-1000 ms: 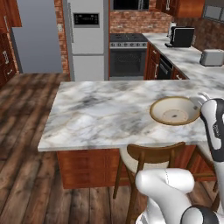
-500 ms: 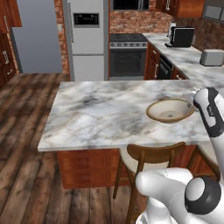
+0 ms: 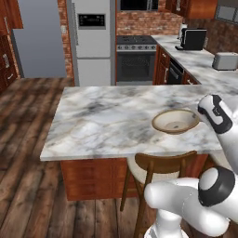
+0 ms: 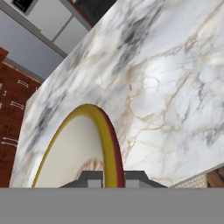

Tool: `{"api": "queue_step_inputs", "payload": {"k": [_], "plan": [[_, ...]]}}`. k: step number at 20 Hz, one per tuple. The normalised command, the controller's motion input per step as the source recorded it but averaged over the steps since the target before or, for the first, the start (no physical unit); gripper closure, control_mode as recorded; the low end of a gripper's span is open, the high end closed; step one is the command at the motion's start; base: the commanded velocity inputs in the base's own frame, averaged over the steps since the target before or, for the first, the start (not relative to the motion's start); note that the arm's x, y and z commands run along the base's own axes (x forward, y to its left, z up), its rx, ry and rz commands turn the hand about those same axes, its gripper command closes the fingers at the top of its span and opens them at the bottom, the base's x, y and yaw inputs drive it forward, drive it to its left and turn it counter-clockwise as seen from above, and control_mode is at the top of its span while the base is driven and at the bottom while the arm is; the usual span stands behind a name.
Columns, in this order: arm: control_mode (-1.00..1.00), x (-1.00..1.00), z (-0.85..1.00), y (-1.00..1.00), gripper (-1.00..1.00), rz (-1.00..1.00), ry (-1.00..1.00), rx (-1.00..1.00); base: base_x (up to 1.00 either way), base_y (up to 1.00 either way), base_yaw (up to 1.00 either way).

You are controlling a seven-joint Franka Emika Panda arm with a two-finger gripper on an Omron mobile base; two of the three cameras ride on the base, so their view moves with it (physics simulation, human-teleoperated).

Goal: Pick up the bowls from the cabinet and place each bowl in front of a stool on the dining counter.

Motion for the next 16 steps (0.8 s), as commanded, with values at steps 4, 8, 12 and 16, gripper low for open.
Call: {"api": "queue_step_inputs", "payload": {"k": [4,8,12,16], "plan": [[-1.00,0.49,-0.41,0.00,1.00,0.01,0.00,0.00,0.00,0.00,0.00],[-1.00,0.42,-0.41,0.00,1.00,0.02,0.00,0.00,0.00,0.00,0.00],[-1.00,0.31,-0.41,0.00,1.00,0.01,0.00,0.00,0.00,0.00,0.00],[-1.00,0.27,-0.41,0.00,1.00,0.01,0.00,0.00,0.00,0.00,0.00]]}}
